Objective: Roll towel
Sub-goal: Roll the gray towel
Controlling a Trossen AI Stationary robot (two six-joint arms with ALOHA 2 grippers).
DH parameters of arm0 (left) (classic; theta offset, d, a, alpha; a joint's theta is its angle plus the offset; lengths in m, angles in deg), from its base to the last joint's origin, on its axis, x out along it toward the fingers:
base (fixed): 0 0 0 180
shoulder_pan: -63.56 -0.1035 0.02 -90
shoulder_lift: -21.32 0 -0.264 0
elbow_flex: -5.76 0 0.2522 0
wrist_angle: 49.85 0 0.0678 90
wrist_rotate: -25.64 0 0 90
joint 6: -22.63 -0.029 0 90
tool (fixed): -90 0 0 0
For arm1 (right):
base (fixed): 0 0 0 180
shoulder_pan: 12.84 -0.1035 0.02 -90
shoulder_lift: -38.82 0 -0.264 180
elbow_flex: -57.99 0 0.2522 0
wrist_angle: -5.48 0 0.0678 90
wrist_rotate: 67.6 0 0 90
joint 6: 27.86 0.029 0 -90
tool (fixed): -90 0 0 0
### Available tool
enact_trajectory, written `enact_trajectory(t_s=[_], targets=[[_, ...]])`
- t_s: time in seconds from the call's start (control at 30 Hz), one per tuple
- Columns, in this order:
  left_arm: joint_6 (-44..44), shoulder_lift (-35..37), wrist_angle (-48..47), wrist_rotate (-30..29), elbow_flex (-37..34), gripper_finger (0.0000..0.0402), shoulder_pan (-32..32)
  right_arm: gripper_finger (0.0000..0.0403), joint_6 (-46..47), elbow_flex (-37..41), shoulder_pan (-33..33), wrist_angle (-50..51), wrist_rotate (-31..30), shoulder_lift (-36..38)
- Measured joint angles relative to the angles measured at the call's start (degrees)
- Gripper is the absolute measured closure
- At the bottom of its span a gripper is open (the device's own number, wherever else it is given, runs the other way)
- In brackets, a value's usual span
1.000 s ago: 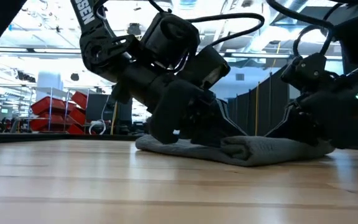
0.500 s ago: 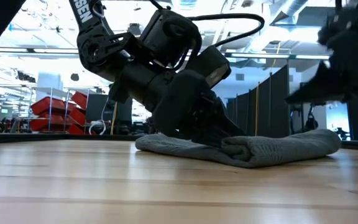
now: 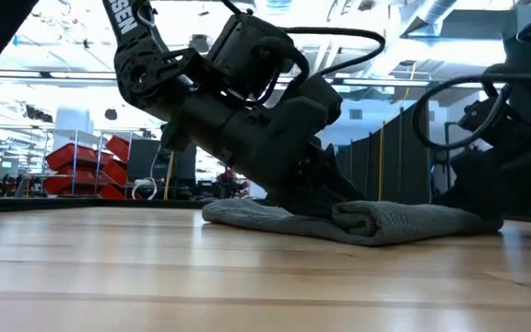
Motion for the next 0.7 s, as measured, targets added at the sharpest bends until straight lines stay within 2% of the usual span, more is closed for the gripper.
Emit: enact_trajectory(t_s=[0.1, 0.2, 0.33, 0.47, 0.7], targets=[[3.9, 0.0, 0.2, -4.3, 0.0, 0.0402, -0.1, 0.0403, -0.6, 0.2, -0.4, 7.8, 1.9, 4.4], [7.3, 0.0, 0.6, -7.7, 0.0, 0.0402, 0.0, 0.0403, -4.8, 0.5, -2.1, 15.2, 3.0, 11.8], [13.2, -0.2, 2.0, -13.3, -0.2, 0.0402, 0.1, 0.0403, -10.0, 0.4, -4.3, 15.6, 2.5, 21.1], [18.2, -0.3, 2.6, -21.4, -0.2, 0.0402, -0.1, 0.0403, -14.3, 0.8, -4.8, 6.0, -0.5, 23.0], [26.4, -0.4, 2.9, -32.6, -0.2, 0.0402, 0.3, 0.0403, -29.9, 2.7, 0.9, -19.8, -1.3, 10.8]])
